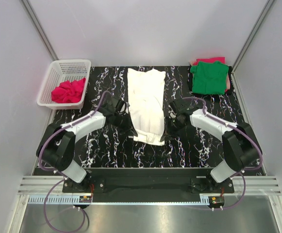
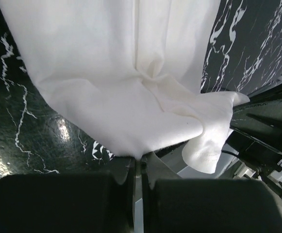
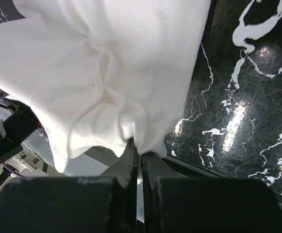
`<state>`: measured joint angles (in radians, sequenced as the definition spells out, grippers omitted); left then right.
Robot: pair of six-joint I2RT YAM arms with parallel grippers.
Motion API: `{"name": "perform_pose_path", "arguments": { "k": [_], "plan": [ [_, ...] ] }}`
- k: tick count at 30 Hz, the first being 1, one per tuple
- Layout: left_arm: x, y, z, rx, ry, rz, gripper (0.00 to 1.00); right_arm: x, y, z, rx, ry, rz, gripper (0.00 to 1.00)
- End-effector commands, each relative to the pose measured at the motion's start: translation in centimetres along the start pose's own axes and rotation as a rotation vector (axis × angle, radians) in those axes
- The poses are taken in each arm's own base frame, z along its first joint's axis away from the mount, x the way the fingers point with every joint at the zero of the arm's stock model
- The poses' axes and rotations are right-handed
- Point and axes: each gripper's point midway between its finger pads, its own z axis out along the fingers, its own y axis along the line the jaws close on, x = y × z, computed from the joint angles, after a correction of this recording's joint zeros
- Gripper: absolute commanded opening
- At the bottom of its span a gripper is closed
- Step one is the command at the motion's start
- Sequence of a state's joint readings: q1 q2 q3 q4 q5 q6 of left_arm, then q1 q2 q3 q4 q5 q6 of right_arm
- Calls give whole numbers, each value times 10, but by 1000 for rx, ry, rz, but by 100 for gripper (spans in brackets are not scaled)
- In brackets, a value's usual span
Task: Fold and stack the t-shirts
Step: Fold the tshirt
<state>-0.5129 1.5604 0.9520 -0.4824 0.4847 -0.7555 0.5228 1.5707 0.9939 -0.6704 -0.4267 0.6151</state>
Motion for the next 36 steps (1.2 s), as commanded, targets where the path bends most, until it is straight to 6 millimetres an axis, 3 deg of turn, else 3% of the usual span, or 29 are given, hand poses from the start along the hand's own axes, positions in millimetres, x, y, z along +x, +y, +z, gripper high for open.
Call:
{"name": "perform_pose_path", "arguments": {
  "k": [1,8,11,21,29,36],
  "plan": [
    [-29,0,-11,-36,-63,26,0,-24,-8,-12,50,-45,-18,0],
    [-55,-1,-16,-44,-92,21,0,-63,-12,-26,48,-74,-19,0],
    [-63,-2,-15,-45,-94,17,0,-83,-3,-32,46,-88,-45,0],
    [-96,-2,-13,-45,-121,-6,0,-116,5,-21,43,-63,-60,0],
    [-122,-1,-11,-49,-137,-18,0,-139,7,-26,47,-76,-78,0],
    [-133,0,-5,-56,-136,-31,0,-154,5,-22,53,-64,-87,0]
  ]
}}
